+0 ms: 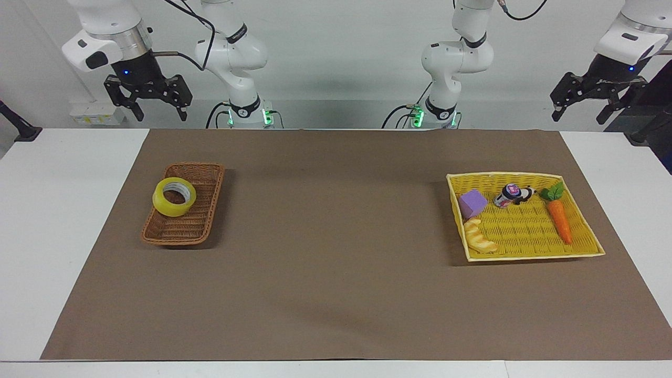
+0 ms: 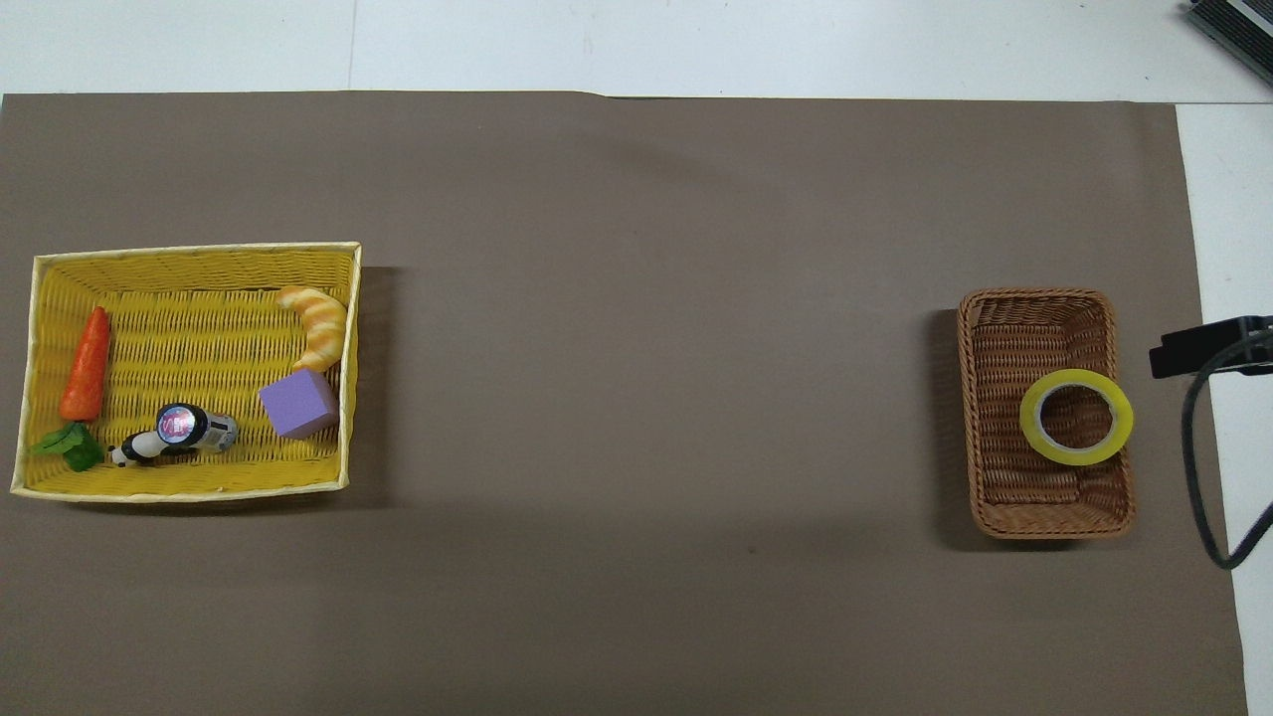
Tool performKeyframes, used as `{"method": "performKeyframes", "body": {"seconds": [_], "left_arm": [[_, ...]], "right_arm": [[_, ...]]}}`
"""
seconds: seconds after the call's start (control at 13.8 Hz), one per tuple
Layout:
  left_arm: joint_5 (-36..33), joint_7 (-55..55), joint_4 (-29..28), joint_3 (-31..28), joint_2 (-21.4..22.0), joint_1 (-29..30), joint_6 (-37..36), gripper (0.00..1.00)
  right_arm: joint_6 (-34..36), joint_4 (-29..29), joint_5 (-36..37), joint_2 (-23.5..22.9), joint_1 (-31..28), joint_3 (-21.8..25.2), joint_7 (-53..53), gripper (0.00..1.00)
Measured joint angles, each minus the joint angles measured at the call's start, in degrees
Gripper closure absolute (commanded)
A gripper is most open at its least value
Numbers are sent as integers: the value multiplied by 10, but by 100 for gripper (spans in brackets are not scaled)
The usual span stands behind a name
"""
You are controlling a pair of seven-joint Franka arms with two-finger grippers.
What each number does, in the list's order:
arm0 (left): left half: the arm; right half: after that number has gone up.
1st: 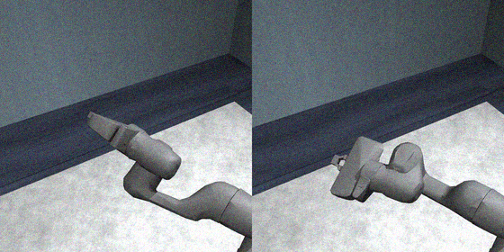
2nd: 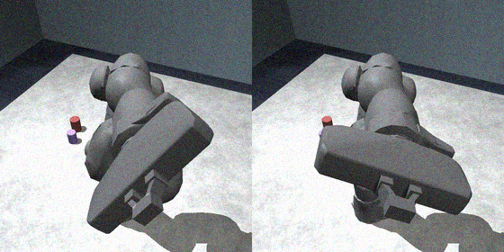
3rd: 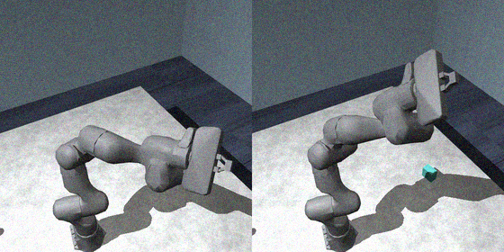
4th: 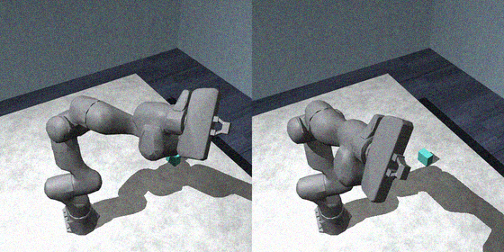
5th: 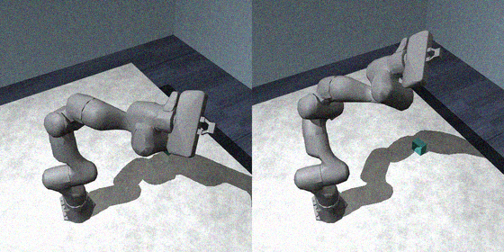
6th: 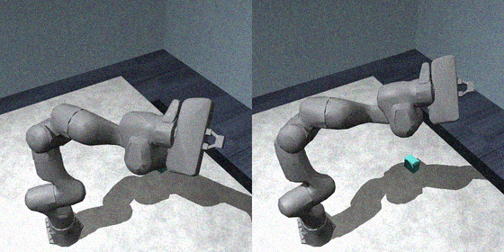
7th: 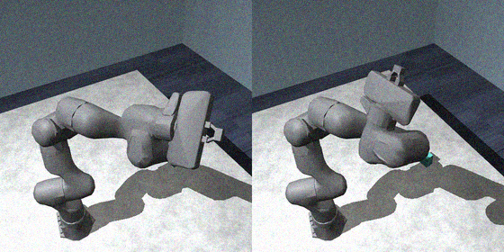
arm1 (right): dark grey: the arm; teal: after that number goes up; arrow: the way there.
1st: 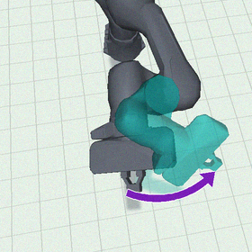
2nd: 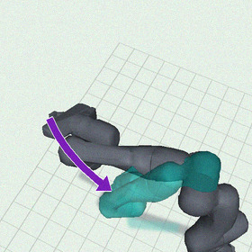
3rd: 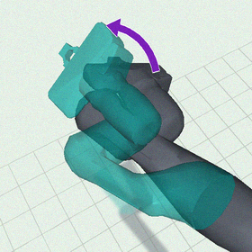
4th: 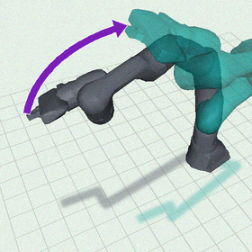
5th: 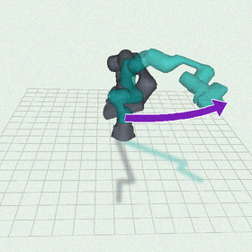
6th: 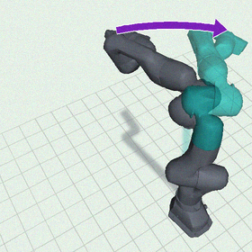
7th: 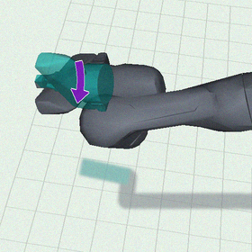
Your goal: Move tape to another basket
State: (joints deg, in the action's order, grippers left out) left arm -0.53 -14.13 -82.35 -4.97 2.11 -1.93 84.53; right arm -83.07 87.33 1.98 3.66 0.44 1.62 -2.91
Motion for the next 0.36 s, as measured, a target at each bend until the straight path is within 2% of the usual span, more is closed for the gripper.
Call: {"method": "performKeyframes", "body": {"seconds": [0.36], "left_arm": [[7, 0, 0, 0, 0, 0, 0, 0]], "right_arm": [[24, 0, -8, 0, 2, -2, 0, 0]]}}
